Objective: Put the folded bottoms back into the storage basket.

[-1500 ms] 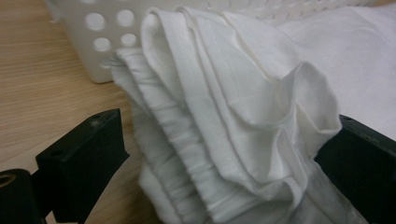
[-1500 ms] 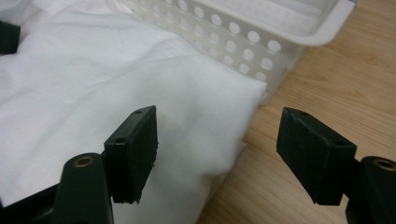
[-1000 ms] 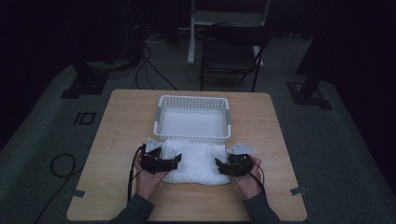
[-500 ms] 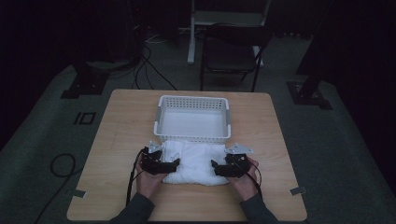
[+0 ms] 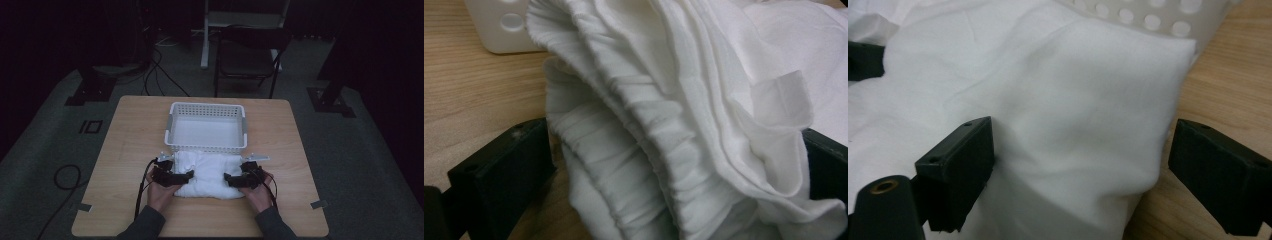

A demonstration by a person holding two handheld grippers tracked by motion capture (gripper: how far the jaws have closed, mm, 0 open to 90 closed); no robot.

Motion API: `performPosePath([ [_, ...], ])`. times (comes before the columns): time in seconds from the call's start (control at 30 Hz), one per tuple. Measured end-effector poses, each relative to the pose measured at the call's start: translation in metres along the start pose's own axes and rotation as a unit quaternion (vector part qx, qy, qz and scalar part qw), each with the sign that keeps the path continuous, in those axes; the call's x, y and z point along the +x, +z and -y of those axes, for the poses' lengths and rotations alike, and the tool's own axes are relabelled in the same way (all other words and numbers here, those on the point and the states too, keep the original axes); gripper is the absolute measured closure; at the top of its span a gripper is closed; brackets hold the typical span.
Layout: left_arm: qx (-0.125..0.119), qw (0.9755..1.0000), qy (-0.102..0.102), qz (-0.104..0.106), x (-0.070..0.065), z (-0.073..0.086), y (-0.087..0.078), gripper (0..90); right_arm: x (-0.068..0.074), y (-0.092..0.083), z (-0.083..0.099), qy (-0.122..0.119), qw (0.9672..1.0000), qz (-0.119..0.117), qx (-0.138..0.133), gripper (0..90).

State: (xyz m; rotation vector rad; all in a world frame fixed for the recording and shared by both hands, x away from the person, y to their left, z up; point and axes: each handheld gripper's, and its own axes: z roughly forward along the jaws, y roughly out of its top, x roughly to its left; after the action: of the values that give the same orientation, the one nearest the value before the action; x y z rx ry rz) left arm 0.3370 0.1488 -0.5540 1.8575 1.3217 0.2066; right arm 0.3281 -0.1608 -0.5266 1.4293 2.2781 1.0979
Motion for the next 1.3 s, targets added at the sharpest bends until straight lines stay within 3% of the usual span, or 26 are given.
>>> performPosePath([
  [0.1,-0.001,1.0,0.0,0.0,0.0,0.0,0.0,0.0,0.002,-0.005,-0.002,0.004,0.9999,0.0,-0.012,11.0],
  [0.23,0.0,1.0,0.0,0.0,0.0,0.0,0.0,0.0,0.0,0.004,0.001,0.012,0.9999,-0.001,0.009,9.5],
  [0.5,0.008,0.9999,0.003,0.005,0.0,-0.002,0.0,0.0,-0.016,0.016,0.008,0.065,0.9968,-0.042,0.021,9.3],
  [0.6,0.01,0.9999,0.003,0.005,-0.001,-0.002,0.001,0.0,-0.017,0.016,0.009,0.064,0.9966,-0.048,0.019,9.6],
  [0.7,0.016,0.9998,0.004,0.009,-0.001,-0.004,0.001,0.1,-0.019,0.017,0.009,0.06,0.9957,-0.069,0.015,14.0],
  [0.77,0.025,0.9994,0.005,0.023,0.0,-0.005,0.0,1.2,-0.02,0.017,0.009,0.062,0.9944,-0.084,0.015,19.8],
  [0.83,0.026,0.9981,-0.003,0.056,0.003,-0.006,-0.001,13.4,-0.022,0.018,0.01,0.071,0.9915,-0.108,0.013,28.5],
  [0.9,0.025,0.9971,-0.009,0.071,0.004,-0.005,-0.001,20.6,-0.027,0.02,0.011,0.09,0.9857,-0.142,0.011,36.6],
  [1.03,0.022,0.9954,-0.018,0.092,0.005,-0.003,-0.001,31.1,-0.03,0.022,0.011,0.099,0.9816,-0.162,0.013,46.7],
  [1.1,0.02,0.9944,-0.019,0.102,0.005,-0.003,-0.002,37.3,-0.029,0.021,0.011,0.093,0.9818,-0.165,0.007,54.4],
  [1.3,0.01,0.9965,0.006,0.083,-0.004,-0.004,-0.009,50.3,-0.026,0.016,0.01,0.068,0.9853,-0.156,-0.008,65.9],
])
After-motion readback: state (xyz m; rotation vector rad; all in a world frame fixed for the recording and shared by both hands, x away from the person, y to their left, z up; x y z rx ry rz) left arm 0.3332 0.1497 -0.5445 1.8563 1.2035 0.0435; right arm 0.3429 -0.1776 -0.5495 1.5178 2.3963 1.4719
